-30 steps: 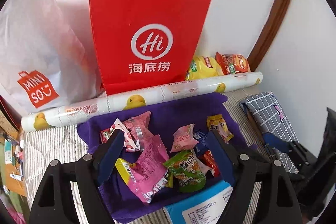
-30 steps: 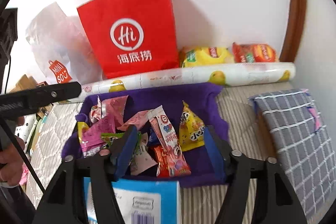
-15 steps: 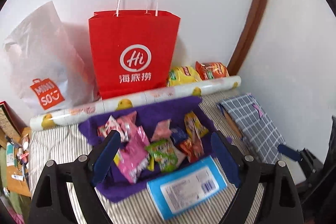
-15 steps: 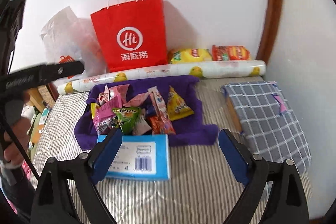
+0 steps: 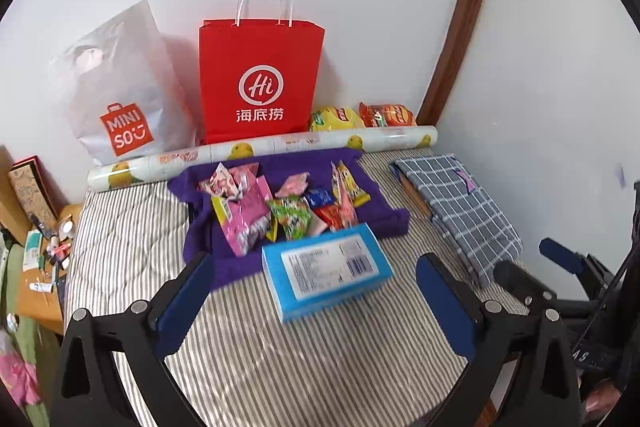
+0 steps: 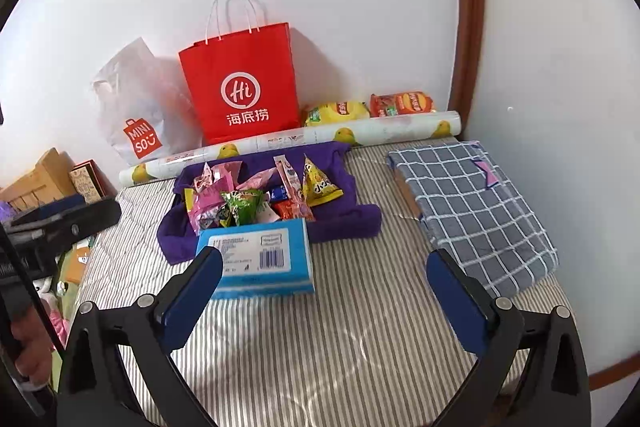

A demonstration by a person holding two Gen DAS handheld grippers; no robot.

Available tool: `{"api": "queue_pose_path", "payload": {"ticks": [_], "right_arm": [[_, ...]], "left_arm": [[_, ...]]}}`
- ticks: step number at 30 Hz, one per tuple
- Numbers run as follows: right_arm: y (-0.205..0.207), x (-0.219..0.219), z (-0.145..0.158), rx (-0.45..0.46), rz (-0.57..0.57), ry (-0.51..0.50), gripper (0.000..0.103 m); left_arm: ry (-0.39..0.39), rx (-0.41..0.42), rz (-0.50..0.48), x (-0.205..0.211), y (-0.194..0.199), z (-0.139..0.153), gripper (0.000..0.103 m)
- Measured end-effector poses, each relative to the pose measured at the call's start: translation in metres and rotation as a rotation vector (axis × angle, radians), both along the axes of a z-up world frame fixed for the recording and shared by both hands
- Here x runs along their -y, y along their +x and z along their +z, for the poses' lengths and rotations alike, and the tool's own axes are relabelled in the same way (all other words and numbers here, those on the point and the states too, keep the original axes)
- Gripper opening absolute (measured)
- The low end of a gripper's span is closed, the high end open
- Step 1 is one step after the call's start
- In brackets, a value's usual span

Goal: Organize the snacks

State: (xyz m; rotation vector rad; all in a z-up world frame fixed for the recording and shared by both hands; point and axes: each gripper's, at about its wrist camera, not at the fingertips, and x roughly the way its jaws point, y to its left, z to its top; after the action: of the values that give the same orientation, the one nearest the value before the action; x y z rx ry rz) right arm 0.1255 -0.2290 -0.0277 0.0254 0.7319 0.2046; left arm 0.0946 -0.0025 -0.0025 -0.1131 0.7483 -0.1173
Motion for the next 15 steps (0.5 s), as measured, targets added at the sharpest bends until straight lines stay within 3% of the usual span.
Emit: {"api": "queue_pose_path", "payload": {"ticks": [15], "right_arm": [[-0.066, 0.019, 0.015, 0.041, -0.025, 0.017, 0.103]], "left_arm": [[0.040, 0.061, 0.046, 0.024, -0.078, 0.008, 0.101]]}}
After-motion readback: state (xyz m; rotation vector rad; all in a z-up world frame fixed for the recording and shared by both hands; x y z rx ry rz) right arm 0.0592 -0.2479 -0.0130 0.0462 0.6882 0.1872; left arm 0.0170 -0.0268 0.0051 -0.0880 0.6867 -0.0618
